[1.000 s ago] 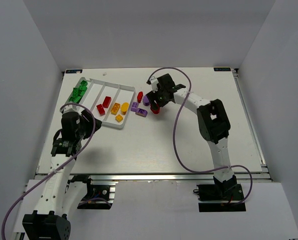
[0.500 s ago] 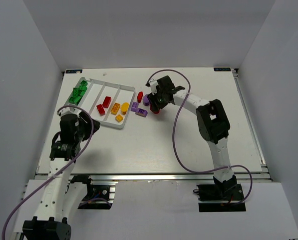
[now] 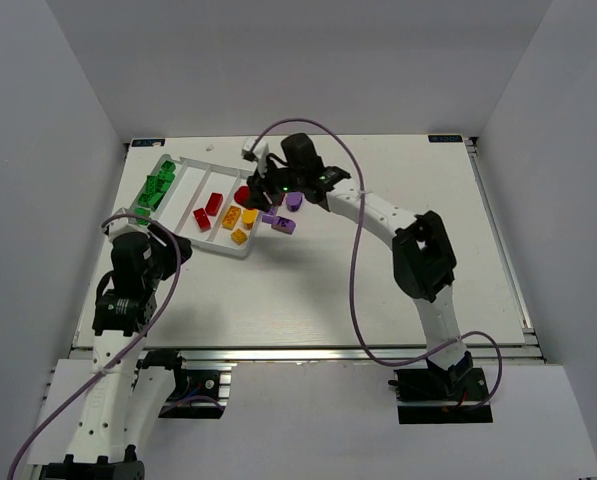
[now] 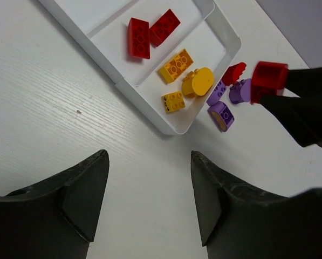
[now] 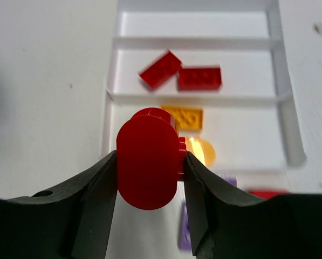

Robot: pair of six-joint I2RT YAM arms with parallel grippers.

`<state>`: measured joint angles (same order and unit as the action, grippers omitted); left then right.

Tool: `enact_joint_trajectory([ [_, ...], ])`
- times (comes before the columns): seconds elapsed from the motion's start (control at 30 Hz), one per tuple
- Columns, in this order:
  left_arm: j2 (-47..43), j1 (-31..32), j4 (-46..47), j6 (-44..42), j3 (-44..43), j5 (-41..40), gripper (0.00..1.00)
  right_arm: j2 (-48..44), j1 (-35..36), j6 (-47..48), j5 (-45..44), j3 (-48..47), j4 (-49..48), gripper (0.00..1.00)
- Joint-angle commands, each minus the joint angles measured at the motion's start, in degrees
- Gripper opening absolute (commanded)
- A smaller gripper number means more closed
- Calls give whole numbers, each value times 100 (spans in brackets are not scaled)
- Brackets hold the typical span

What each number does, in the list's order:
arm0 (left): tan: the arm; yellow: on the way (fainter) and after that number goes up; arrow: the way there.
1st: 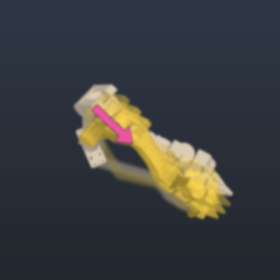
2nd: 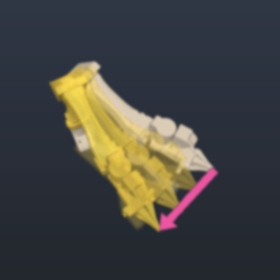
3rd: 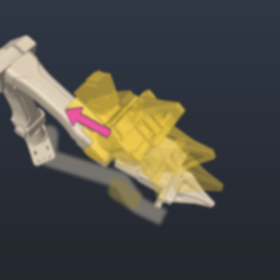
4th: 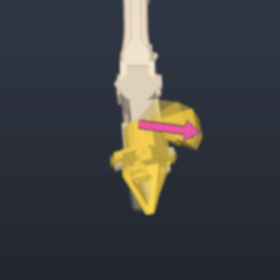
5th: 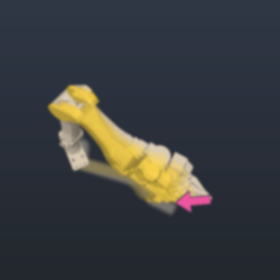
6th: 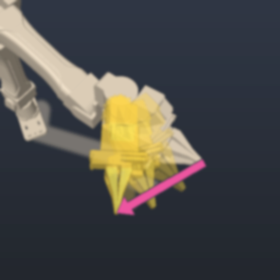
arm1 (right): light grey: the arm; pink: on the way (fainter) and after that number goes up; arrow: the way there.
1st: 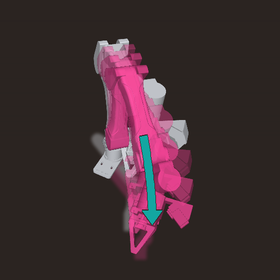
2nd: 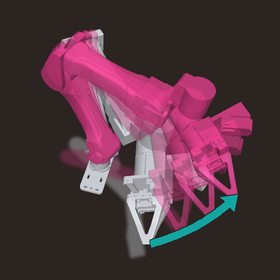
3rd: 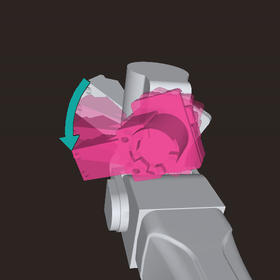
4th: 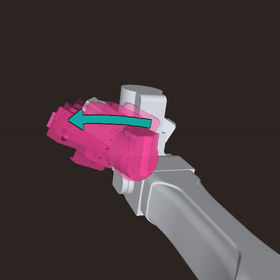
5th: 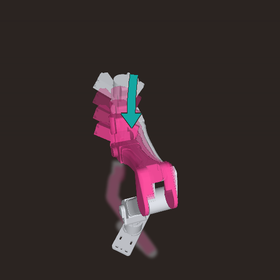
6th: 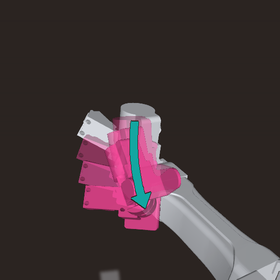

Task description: Sort the legos into containers by color

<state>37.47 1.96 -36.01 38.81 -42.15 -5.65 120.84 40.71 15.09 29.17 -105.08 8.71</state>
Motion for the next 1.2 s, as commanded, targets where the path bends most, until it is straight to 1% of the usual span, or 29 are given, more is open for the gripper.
enact_joint_trajectory([
  [0.0, -214, -29, -64, -40, -241, -235, 72, 641, 270, -278, 257, -661, -694, 0],
  [0.03, -240, -29, -73, -40, -250, -287, 72, 739, 367, -488, 178, -707, -1156, 0],
  [0.1, -310, -29, -82, -31, -250, -331, 73, 940, 455, -630, -6, -699, -1686, 0],
  [0.13, -320, -29, -82, -22, -241, -340, 73, 1011, 543, -674, -69, -655, -2184, 0],
  [0.23, -399, -29, -108, 39, -189, -332, 73, 1345, 701, -736, -288, -777, -2698, 0],
  [0.33, -513, -29, -161, 127, -144, -331, 73, 1635, 798, -858, -534, -804, -3435, 0],
  [0.37, -539, -29, -187, 136, -144, -349, 73, 1697, 824, -885, -613, -795, -3803, 0],
  [0.43, -618, -29, -283, 153, -162, -358, 73, 1873, 860, -955, -833, -778, -4183, 0],
  [0.47, -688, -29, -397, 162, -179, -410, 73, 2056, 895, -982, -1069, -708, -4663, 0],
  [0.57, -750, -29, -521, 180, -188, -437, 73, 2145, 930, -956, -1176, -690, -4896, 0],
  [0.6, -768, -29, -539, 189, -188, -437, 73, 2172, 948, -938, -1211, -690, -4940, 4],
  [0.67, -803, -29, -574, 215, -180, -446, 73, 2233, 965, -938, -1273, -629, -4984, 7],
  [0.7, -803, -29, -574, 215, -179, -437, 73, 2242, 974, -929, -1282, -602, -5045, 11],
  [0.77, -803, -37, -591, 233, -179, -437, 73, 2278, 983, -929, -1291, -567, -5055, 12],
  [0.97, -812, -29, -670, 277, -232, -454, 73, 2444, 1000, -938, -1282, -549, -5134, 21],
  [1.17, -864, -29, -749, 347, -223, -446, 73, 2576, 1009, -920, -1343, -584, -5195, 36],
])
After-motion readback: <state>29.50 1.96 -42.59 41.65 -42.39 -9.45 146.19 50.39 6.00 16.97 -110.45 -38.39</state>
